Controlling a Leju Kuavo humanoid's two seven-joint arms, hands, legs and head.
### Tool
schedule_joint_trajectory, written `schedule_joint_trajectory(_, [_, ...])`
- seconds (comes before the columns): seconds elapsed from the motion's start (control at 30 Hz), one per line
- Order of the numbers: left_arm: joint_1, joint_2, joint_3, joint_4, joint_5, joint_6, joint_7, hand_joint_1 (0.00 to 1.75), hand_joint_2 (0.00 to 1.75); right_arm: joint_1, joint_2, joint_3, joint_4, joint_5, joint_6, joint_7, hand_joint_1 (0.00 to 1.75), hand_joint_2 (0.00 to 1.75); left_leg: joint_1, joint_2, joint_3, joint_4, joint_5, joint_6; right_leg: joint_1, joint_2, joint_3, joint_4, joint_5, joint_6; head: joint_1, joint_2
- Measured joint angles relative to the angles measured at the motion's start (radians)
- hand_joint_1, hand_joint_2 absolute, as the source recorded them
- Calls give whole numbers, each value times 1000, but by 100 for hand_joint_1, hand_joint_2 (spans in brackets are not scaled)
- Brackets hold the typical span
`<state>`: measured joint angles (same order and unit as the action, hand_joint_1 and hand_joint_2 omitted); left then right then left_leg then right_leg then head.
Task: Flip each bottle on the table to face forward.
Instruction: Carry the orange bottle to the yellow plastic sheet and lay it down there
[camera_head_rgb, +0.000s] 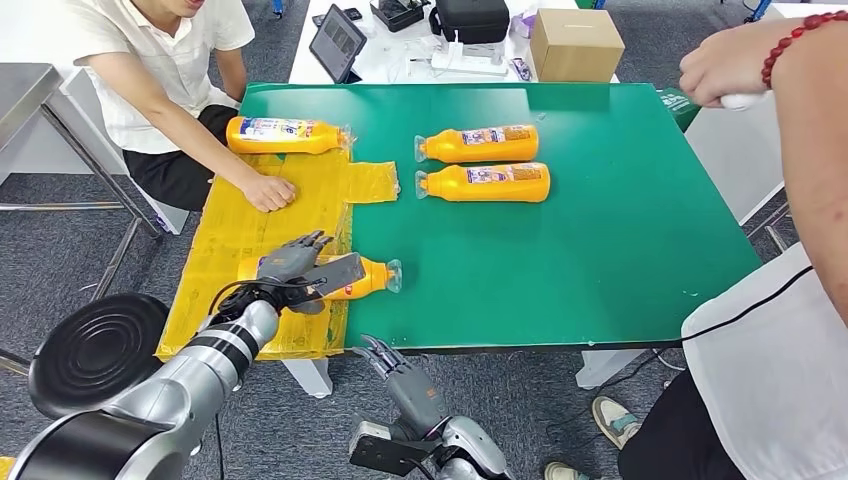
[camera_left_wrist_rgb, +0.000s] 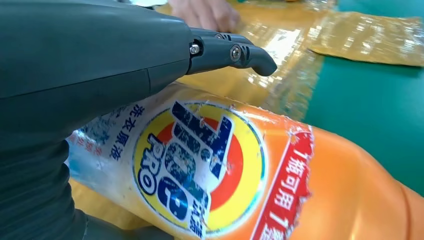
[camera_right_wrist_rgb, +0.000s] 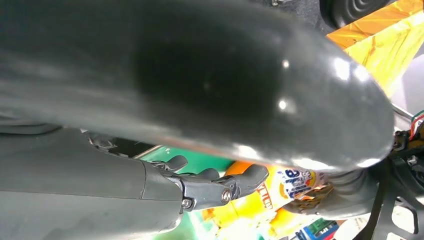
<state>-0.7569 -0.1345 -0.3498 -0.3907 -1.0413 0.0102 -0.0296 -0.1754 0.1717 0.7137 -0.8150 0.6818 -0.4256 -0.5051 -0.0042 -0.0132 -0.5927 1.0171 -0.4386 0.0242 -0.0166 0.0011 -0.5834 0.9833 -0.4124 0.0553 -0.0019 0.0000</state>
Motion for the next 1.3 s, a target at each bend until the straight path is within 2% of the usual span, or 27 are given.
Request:
schedule_joint_trajectory(0.2, [21,-37,-51,-13,-37,6,-42,0,175,1,1,-10,14,0,-4,0,0,0,-1,0,-2,0,0,0,0,0,-1,0,0,0,0,0])
schedule_joint_trajectory(0.47, [57,-66,-126,-56,-48,64,-62,0,175,13,0,-20,18,8,-8,0,0,0,0,1,-7,0,0,0,0,0,-8,0,0,0,0,0])
schedule_joint_trajectory(0.93, [76,-69,-167,-97,-31,92,-85,0,175,22,-1,-33,18,15,-12,3,0,0,0,2,-10,0,0,0,0,0,-10,0,0,0,0,0])
schedule_joint_trajectory(1.3, [150,-53,-248,-299,49,127,-118,0,175,49,-9,-53,17,42,-50,17,0,0,0,2,-11,0,0,0,0,0,-11,0,0,0,0,0])
